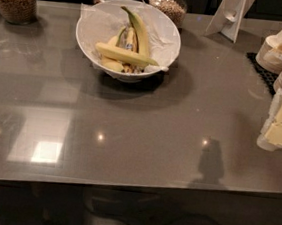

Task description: Pick banana from white bowl

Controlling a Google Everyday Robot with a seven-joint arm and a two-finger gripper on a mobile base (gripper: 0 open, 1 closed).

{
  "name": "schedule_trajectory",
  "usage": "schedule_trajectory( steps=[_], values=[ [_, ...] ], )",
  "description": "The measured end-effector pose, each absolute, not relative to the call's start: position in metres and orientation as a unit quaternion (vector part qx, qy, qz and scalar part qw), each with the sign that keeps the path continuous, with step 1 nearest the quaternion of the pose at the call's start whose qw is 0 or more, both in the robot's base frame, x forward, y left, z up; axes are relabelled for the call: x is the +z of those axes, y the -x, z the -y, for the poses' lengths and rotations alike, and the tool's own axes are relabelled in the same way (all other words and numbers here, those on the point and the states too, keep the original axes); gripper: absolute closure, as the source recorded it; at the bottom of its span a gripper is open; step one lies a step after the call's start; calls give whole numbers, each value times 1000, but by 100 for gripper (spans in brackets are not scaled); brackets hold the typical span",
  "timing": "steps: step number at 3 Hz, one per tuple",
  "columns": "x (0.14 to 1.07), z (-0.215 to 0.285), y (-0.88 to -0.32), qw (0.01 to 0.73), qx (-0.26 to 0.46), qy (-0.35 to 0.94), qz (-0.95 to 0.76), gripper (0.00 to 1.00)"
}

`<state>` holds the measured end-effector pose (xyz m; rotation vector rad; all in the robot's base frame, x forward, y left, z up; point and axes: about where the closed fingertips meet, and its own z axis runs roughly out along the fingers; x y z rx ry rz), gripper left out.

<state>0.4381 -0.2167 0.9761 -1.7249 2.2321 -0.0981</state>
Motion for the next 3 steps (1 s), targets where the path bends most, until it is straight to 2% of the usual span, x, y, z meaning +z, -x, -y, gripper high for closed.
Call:
schedule_trajectory(
  steps=[1, 3],
  values=[
    [976, 217, -438, 159, -34, 603, -781, 0],
    [983, 185, -484, 246, -8, 602, -760, 0]
  ],
)
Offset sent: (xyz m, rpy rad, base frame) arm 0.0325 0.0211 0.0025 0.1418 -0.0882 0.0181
